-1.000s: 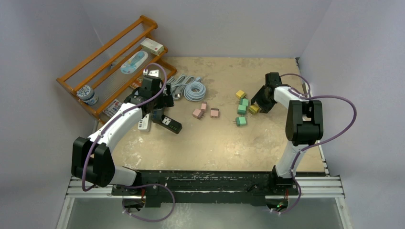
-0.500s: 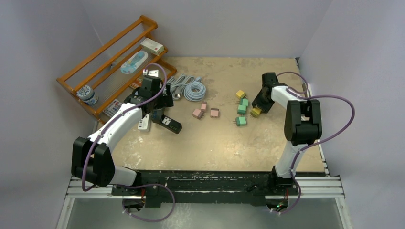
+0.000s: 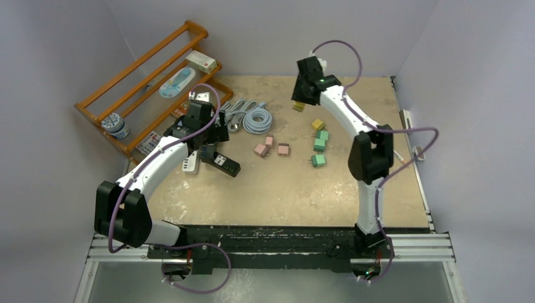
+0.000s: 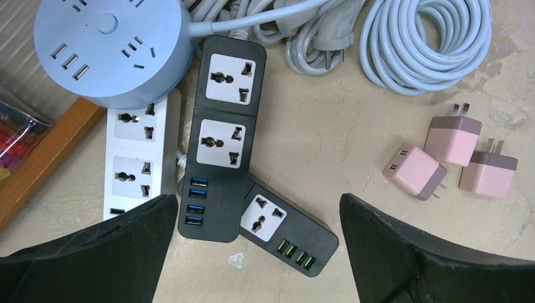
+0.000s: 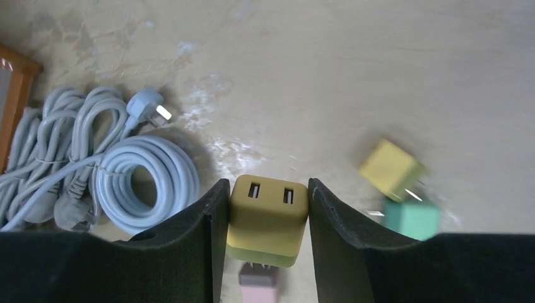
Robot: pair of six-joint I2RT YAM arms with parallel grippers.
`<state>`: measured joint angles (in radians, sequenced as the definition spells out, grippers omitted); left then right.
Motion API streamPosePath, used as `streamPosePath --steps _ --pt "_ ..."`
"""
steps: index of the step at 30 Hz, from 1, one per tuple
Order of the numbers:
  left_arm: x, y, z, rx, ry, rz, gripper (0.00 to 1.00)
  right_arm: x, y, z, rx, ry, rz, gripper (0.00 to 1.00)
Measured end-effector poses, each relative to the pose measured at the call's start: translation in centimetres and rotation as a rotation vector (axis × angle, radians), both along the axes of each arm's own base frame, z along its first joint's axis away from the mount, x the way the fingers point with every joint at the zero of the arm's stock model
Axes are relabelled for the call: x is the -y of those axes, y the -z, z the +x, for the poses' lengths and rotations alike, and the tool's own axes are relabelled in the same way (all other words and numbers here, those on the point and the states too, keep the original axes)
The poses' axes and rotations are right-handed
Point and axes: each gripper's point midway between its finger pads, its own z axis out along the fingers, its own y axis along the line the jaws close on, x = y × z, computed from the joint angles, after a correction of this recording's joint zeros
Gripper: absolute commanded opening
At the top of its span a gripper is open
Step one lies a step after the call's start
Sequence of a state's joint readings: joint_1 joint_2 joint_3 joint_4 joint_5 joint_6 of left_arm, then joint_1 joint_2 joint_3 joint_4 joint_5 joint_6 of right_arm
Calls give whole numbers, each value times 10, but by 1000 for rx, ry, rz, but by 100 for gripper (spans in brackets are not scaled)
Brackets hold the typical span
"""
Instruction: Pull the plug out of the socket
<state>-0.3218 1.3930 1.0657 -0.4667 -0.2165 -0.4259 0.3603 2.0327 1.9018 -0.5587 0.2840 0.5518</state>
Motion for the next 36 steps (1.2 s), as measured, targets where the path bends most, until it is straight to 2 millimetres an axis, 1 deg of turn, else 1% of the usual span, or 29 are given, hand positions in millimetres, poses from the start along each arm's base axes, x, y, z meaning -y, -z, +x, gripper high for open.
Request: streamPosePath --steps 1,2,4,5,6,8,9,10,11,12,15,17,19,21,24,25,27,29,31,33,35,36 --pt "0 0 0 0 -1 1 100 -15 9 6 -12 -28 -4 3" --pt "-1 0 0 0 -2 2 100 -25 20 11 -23 -47 -11 4" --pt "-1 0 0 1 -6 6 100 -42 51 17 -69 -81 -32 6" --pt "-2 0 0 2 -8 8 100 -48 70 18 -101 -96 -49 7" --pt "-3 0 0 2 -10 10 100 -52 85 17 -127 -106 -61 11" --pt "-4 0 0 2 -14 14 100 -58 116 12 -188 -128 -85 22" --pt "-4 0 0 2 -15 16 100 -59 128 8 -215 -136 -93 28" --pt "-4 0 0 2 -16 17 100 -60 137 4 -242 -148 -98 40" --pt "-4 0 0 2 -17 17 100 -61 138 3 -246 -155 -99 47" --pt "-4 0 0 2 -17 17 100 -62 137 2 -248 -164 -97 53" --pt "-4 0 0 0 -16 17 100 -68 125 7 -225 -182 -76 71" --pt "-4 0 0 -1 -16 18 100 -72 116 9 -209 -202 -60 80" --pt "-4 0 0 -1 -16 18 100 -70 104 11 -180 -215 -53 98" --pt "-4 1 0 -1 -16 18 100 -67 88 10 -143 -237 -46 99" --pt "-4 1 0 -1 -17 18 100 -53 54 2 -72 -286 -32 99" --pt "-4 1 0 -1 -17 18 100 -45 41 1 -44 -297 -27 98" --pt "-4 1 0 -1 -16 18 100 -26 23 2 6 -297 -33 95" --pt "-4 1 0 -1 -16 18 100 -2 15 2 38 -290 -46 93" --pt "-4 1 0 -1 -16 18 100 24 22 -1 34 -275 -72 92" --pt "-4 1 0 -1 -16 17 100 47 39 -3 -3 -264 -105 90" --pt "-4 1 0 -2 -15 17 100 62 57 -6 -50 -266 -135 89" --pt "-4 1 0 -2 -15 17 100 65 66 -6 -71 -274 -148 88"
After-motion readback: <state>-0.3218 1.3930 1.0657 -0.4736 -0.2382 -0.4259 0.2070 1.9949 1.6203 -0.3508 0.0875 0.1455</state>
